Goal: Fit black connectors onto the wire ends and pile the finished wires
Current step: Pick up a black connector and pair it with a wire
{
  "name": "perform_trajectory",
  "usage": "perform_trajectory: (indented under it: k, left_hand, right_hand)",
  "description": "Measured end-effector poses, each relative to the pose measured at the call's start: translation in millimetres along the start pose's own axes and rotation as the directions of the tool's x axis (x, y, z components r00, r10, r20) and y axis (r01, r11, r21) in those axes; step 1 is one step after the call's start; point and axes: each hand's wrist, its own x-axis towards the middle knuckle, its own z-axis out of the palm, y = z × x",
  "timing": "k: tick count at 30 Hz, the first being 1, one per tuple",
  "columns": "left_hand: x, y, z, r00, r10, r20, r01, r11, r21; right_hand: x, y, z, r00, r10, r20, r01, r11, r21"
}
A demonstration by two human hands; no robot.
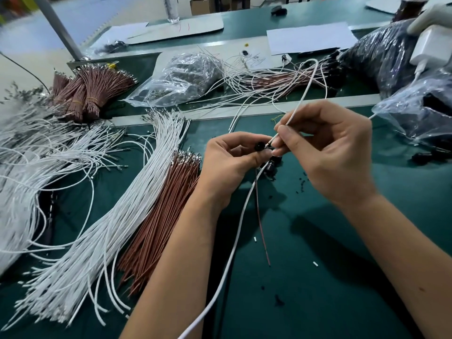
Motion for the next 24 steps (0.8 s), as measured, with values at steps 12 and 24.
perform_trajectory:
  k: [12, 24]
  left_hand:
    - [-0.1, 0.6, -2.1, 0.999, -0.037, 0.003, 0.037, 0.999, 0.025]
    - [0.8, -0.5, -2.1, 0.999, -0.035, -0.004, 0.035, 0.998, 0.043]
  right_hand:
    - [1.3, 4.1, -0.3, 1.000, -0.021, 0.002, 0.021, 1.000, -0.008]
    - [1.1, 7.4, -0.8, 1.000, 0.006, -0.003, -0.006, 1.000, -0.009]
